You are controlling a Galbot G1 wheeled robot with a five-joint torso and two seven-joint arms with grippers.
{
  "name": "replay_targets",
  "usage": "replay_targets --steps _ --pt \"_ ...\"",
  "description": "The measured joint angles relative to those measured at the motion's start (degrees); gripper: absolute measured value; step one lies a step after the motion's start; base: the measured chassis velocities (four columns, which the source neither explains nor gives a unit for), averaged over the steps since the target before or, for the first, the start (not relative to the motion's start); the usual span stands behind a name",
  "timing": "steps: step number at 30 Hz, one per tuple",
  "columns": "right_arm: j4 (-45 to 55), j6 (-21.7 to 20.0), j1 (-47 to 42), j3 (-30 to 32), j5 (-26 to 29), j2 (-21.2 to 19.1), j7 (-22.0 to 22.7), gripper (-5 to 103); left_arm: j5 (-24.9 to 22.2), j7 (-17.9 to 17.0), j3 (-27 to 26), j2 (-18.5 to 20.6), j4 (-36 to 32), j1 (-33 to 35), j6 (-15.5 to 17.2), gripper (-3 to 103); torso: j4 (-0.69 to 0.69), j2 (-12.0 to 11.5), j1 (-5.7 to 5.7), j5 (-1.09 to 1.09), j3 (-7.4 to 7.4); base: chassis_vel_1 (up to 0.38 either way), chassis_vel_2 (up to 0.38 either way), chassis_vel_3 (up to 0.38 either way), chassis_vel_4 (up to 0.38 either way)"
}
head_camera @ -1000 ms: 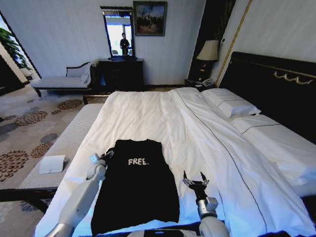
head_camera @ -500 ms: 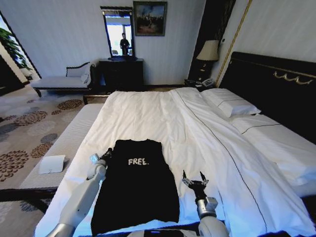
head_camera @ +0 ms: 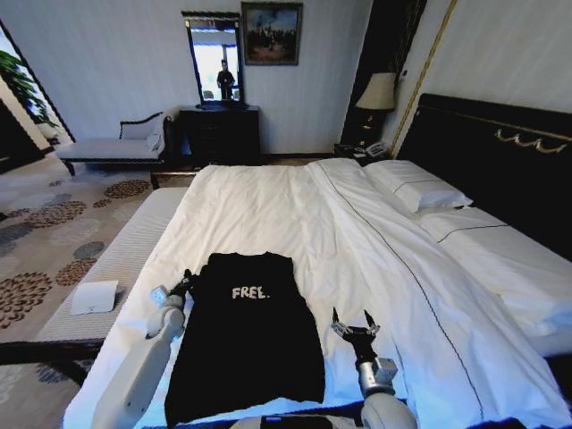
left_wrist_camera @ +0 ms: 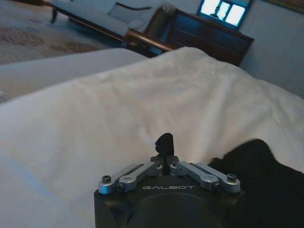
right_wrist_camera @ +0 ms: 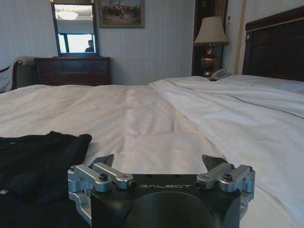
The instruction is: Fold the clothes on the bed.
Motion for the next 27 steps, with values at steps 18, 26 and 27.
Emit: replay_targets --steps 18,26,27 --pt "-0.41 0.02 0.49 -0.45 0.27 -0.2 0.0 100 0.77 0.11 -2.25 -0.34 -0.09 1.18 -2.01 2 -0.01 0.0 0.0 0.01 0.0 0.0 0.0 0.0 0.0" --pt "-0.58 0.02 0.62 -0.44 0.64 -0.1 0.0 100 13.35 -1.91 0.85 -0.44 -3.31 0.34 -2.12 2 -0.01 0.0 0.0 0.0 0.0 0.0 0.0 0.0 0.0" --pt "-0.59 0.01 0.7 -0.44 0.73 -0.1 0.0 100 16.92 -2.09 1.68 -0.33 -4.29 0.55 -2.3 2 -0.01 0.0 0.0 0.01 0.0 0.0 0.0 0.0 0.0"
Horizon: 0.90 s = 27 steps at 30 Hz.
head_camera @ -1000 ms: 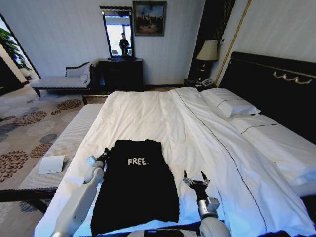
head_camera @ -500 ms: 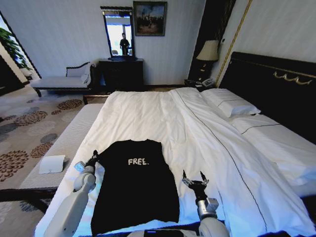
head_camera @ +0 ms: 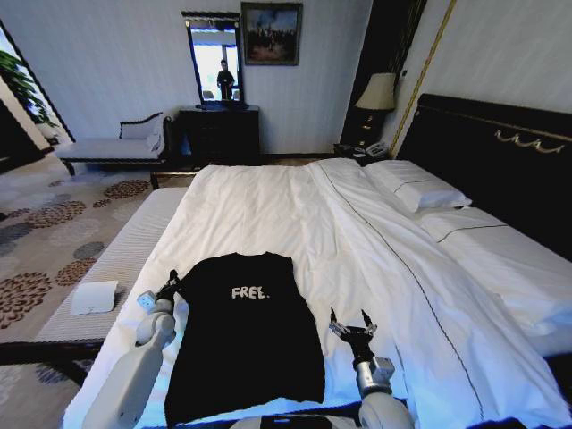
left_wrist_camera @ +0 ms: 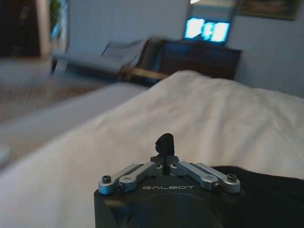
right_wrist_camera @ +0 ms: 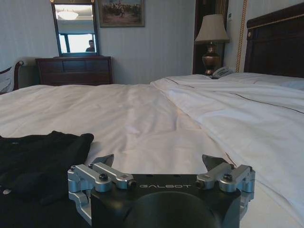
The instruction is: Fold the clothes on the bed.
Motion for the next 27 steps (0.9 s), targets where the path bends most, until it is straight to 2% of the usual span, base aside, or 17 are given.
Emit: replay_targets --steps 3,4,8,9,12,18,27 --pt "-0.04 -0.07 0.32 0.14 0.66 -0.14 0.0 100 9.02 -0.04 3.16 0.7 -3.67 1.48 -0.28 2 0.01 0.0 0.0 0.0 0.0 0.0 0.0 0.0 0.0" --pt "-0.04 -0.07 0.32 0.14 0.66 -0.14 0.0 100 9.02 -0.04 3.16 0.7 -3.67 1.48 -0.28 2 0.01 0.0 0.0 0.0 0.0 0.0 0.0 0.0 0.0" --pt "-0.12 -0.64 1.67 -0.45 1.99 -0.99 0.05 100 17.05 0.24 5.2 1.04 -5.96 4.34 -0.1 2 -0.01 0.0 0.0 0.0 0.0 0.0 0.0 0.0 0.0" --pt "-0.12 -0.64 1.67 -0.45 1.99 -0.99 0.05 100 17.05 0.24 5.2 1.04 -5.96 4.34 -0.1 2 -0.01 0.0 0.0 0.0 0.0 0.0 0.0 0.0 0.0" --pt "-0.76 -0.96 3.07 -1.62 2.81 -2.03 0.08 100 21.58 0.47 5.72 0.99 -5.68 6.05 -0.06 2 0.03 0.0 0.0 0.01 0.0 0.0 0.0 0.0 0.0" --pt "-0.86 -0.96 3.44 -2.04 3.28 -2.43 0.09 100 24.09 0.53 9.41 0.45 -3.08 4.25 0.82 2 0.01 0.0 0.0 0.0 0.0 0.0 0.0 0.0 0.0" --pt "-0.47 -0.96 3.09 -2.48 3.11 -2.09 0.09 100 22.61 -1.24 15.98 -0.36 -0.53 -1.5 4.04 2 0.0 0.0 0.0 0.0 0.0 0.0 0.0 0.0 0.0"
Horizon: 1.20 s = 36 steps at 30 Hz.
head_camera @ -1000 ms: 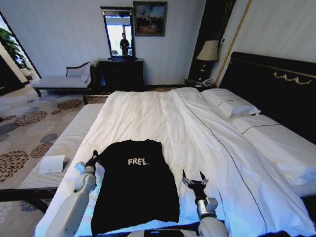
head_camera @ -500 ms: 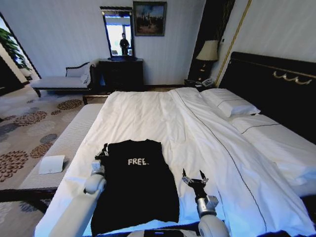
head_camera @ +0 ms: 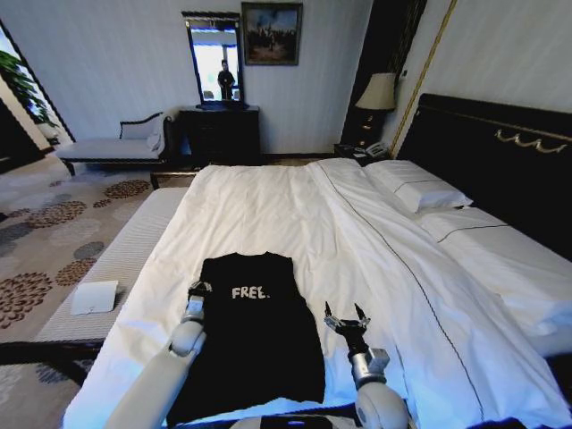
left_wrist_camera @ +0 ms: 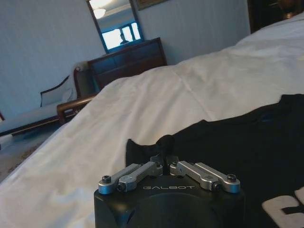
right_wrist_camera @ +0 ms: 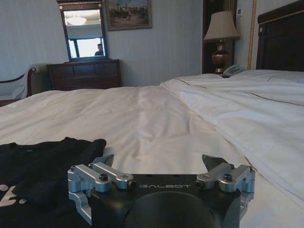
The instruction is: Fold the clothes on the bed.
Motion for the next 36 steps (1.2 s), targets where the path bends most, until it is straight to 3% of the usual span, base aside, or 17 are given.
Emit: replay_targets --steps 11,12,14,17,20,26,28,32,36 --pt "0.35 0.04 -0.16 0.28 0.13 -0.15 -0.01 100 -0.28 -0.68 3.42 -0.2 1.55 -1.55 1.14 -1 0.0 0.0 0.0 0.0 0.0 0.0 0.0 0.0 0.0" --pt "0.35 0.04 -0.16 0.28 0.13 -0.15 -0.01 100 -0.27 -0.87 3.56 -0.07 1.5 -1.33 1.4 4 0.01 0.0 0.0 0.0 0.0 0.0 0.0 0.0 0.0" --pt "0.35 0.04 -0.16 0.25 0.13 -0.15 -0.02 100 -0.27 -0.96 3.58 0.03 1.38 -1.1 1.55 4 0.01 0.0 0.0 -0.01 0.0 0.0 0.0 0.0 0.0" --pt "0.21 0.04 -0.12 -0.03 0.09 -0.07 -0.06 100 -0.27 -1.03 3.38 0.49 0.45 -0.39 1.77 20 0.01 0.0 0.0 -0.01 0.0 0.0 0.0 0.0 0.0" --pt "0.08 0.03 0.01 -0.29 0.0 -0.01 -0.08 100 -0.26 -1.02 3.14 0.9 -0.37 0.11 1.75 26 0.01 0.0 0.0 0.0 0.0 0.0 0.0 0.0 0.0" --pt "-0.02 0.02 0.25 -0.77 -0.15 0.1 -0.1 100 -1.73 0.2 3.45 2.01 -3.25 2.54 0.23 53 0.01 0.0 0.0 0.0 0.0 0.0 0.0 0.0 0.0" --pt "-0.02 0.02 0.25 -0.77 -0.16 0.1 -0.1 100 -2.01 0.49 3.6 2.1 -3.59 3.13 -0.12 53 0.01 0.0 0.0 -0.01 0.0 0.0 0.0 0.0 0.0" --pt "-0.04 0.04 0.18 -0.74 -0.21 0.09 -0.13 100 -2.59 1.15 3.21 2.14 -6.14 5.93 -1.65 75 0.01 -0.01 0.0 -0.01 0.0 0.0 0.0 0.0 0.0" --pt "-0.19 0.09 0.17 -0.99 -0.29 0.12 -0.17 100 -3.5 1.13 1.72 2.27 -8.11 7.1 -1.99 85 0.01 0.0 0.0 -0.01 0.0 0.0 0.0 0.0 0.0"
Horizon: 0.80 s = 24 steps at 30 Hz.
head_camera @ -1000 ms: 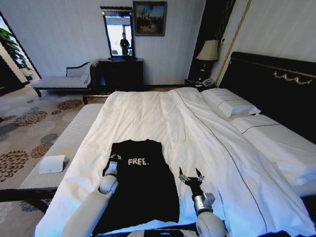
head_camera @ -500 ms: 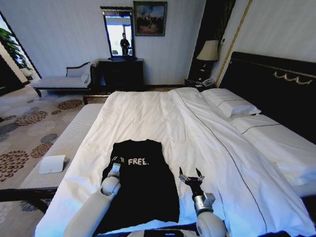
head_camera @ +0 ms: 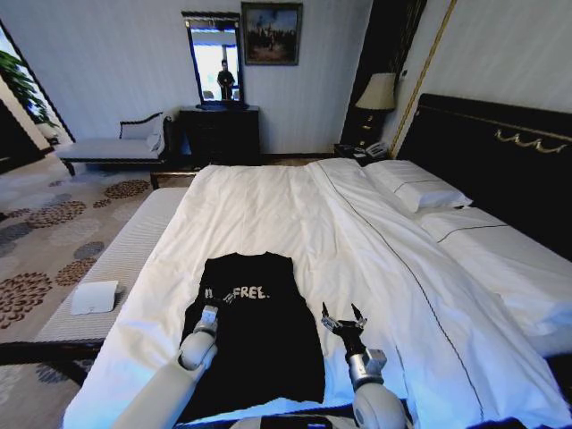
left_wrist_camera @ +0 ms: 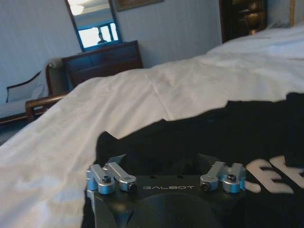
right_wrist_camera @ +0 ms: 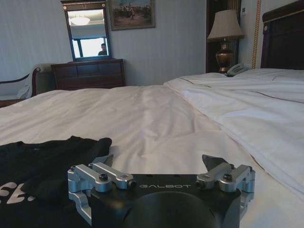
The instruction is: Fold the clothes on the bed.
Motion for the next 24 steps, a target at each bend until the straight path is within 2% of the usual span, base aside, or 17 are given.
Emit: replay_targets --steps 1,2,5,6,13,14,17,21,24 --pt "-0.07 0.01 0.09 -0.21 -0.03 0.05 -0.01 100 -0.53 -0.05 -0.91 0.16 -0.4 0.25 -0.02 91 0.0 0.0 0.0 0.0 0.0 0.0 0.0 0.0 0.0" --pt "-0.07 0.01 0.09 -0.21 -0.03 0.05 -0.01 100 -0.53 -0.05 -0.91 0.16 -0.4 0.25 -0.02 91 0.0 0.0 0.0 0.0 0.0 0.0 0.0 0.0 0.0" --pt "-0.24 0.01 0.39 -0.62 -0.15 0.21 -0.01 100 -3.25 -0.72 -3.6 0.52 -0.56 0.11 0.0 100 0.01 0.0 0.0 0.0 0.0 0.0 0.0 0.0 0.0" --pt "-0.24 0.01 0.39 -0.62 -0.15 0.21 -0.01 100 -3.25 -0.72 -3.6 0.52 -0.56 0.11 0.0 100 0.01 0.0 0.0 0.0 0.0 0.0 0.0 0.0 0.0" --pt "-0.37 0.35 0.04 -0.57 -0.51 0.28 -0.03 100 -14.31 -3.0 -6.27 0.92 2.58 -5.22 2.21 100 0.0 0.0 0.0 0.0 0.0 0.0 0.0 0.0 0.0" --pt "-0.37 0.35 0.04 -0.57 -0.51 0.28 -0.03 100 -14.31 -3.0 -6.27 0.92 2.58 -5.22 2.21 100 0.0 0.0 0.0 0.0 0.0 0.0 0.0 0.0 0.0" --pt "-0.14 0.5 -0.33 0.01 -0.52 0.23 -0.03 100 -20.55 -3.17 -6.37 0.92 4.95 -8.52 3.29 100 0.0 0.0 0.0 0.0 0.0 0.0 0.0 0.0 0.0" --pt "0.23 0.62 -0.83 0.68 -0.5 0.15 -0.03 100 -23.84 -3.18 -6.6 0.72 7.56 -10.9 3.6 100 0.0 0.0 0.0 0.0 0.0 0.0 0.0 0.0 0.0" --pt "0.32 0.66 -1.04 0.98 -0.47 0.1 -0.03 100 -24.4 -3.06 -6.61 0.58 9.1 -12.1 3.61 100 0.0 0.0 0.0 0.0 0.0 0.0 0.0 0.0 0.0"
